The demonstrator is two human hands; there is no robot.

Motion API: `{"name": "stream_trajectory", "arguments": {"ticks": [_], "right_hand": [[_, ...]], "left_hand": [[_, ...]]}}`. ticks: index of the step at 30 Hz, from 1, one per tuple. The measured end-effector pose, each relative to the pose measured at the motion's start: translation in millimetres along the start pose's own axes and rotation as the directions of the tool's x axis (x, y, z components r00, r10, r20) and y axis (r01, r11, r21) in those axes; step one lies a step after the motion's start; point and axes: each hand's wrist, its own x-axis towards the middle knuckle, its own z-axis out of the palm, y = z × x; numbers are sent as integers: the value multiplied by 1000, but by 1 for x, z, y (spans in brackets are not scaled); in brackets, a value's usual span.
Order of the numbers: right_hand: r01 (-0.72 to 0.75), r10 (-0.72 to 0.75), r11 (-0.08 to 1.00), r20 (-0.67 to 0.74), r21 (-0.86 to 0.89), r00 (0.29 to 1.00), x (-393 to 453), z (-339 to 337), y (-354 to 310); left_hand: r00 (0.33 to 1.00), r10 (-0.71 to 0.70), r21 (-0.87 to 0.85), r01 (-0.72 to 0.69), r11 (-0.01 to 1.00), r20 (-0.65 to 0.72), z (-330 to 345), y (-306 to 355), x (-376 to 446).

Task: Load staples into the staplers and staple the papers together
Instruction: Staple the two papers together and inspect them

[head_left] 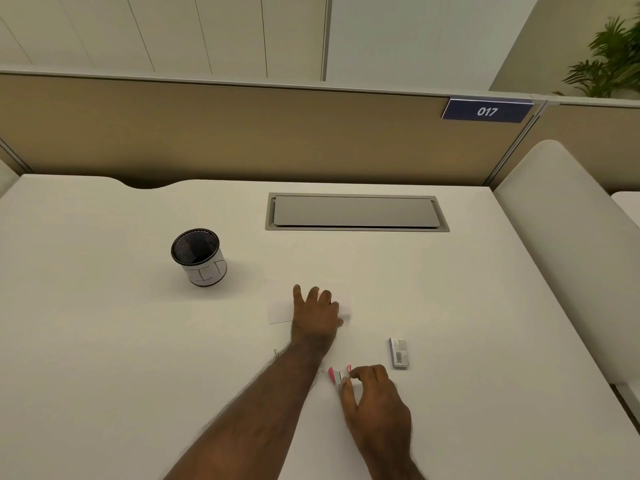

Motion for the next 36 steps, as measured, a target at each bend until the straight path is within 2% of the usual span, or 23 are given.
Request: {"name": "stream_trajectory", "arguments": {"ticks": [3, 6, 8, 9, 10, 12, 14, 16, 17, 19, 21, 23, 25, 28, 30, 33, 36], "right_hand": [[-14, 14, 1000, 5, 24, 1000, 3, -5, -2], [-20, 20, 996, 0, 88, 1000, 7, -13, -5], [-35, 35, 982, 8, 183, 999, 12, -20, -6], [-56, 55, 962, 10, 266, 998, 16, -23, -8], [-85, 86, 925, 14, 370, 996, 22, -27, -9], [-164, 168, 792, 48, 588, 985, 35, -38, -14], [-266, 220, 602, 164, 753, 962, 49, -52, -23], [-347, 168, 406, 304, 845, 938, 58, -68, -33], [-370, 130, 332, 346, 868, 929, 61, -73, -38], [-384, 91, 229, 373, 895, 923, 65, -80, -46], [-373, 115, 183, 357, 910, 927, 66, -82, -53], [-334, 148, 228, 306, 915, 940, 65, -79, -58], [-273, 177, 324, 225, 906, 958, 64, -75, -60], [-112, 145, 588, 32, 801, 989, 58, -70, -61], [-1, 79, 701, -77, 713, 994, 53, -70, -64], [118, -38, 747, -135, 655, 990, 44, -69, -67], [222, -186, 788, -122, 574, 975, 37, -66, -68]], "left_hand": [[1000, 22, 9, -21, 1000, -22, -1, 0, 0], [993, 25, 17, -24, 1000, -114, -6, 2, 1], [971, -44, -132, 13, 991, -236, -11, 1, 2], [957, -128, -297, 47, 954, -261, -17, -1, 2], [946, -227, -496, 86, 864, -232, -26, -2, 0], [924, -374, -829, 152, 538, -74, -46, -3, -8], [912, -403, -970, 167, 179, 82, -64, -5, -25], [926, -313, -976, 186, -114, 213, -77, -8, -47], [933, -256, -957, 201, -210, 252, -81, -10, -58], [937, -186, -908, 215, -360, 295, -89, -11, -77], [933, -152, -856, 222, -468, 326, -94, -11, -91], [920, -136, -802, 239, -548, 368, -97, -11, -99], [902, -132, -756, 256, -603, 411, -98, -13, -103], [900, -174, -801, 249, -545, 399, -99, -13, -105], [881, -229, -829, 261, -495, 414, -98, -13, -104], [868, -220, -803, 278, -528, 445, -98, -13, -102], [880, -165, -733, 253, -631, 445, -98, -14, -103]]}}
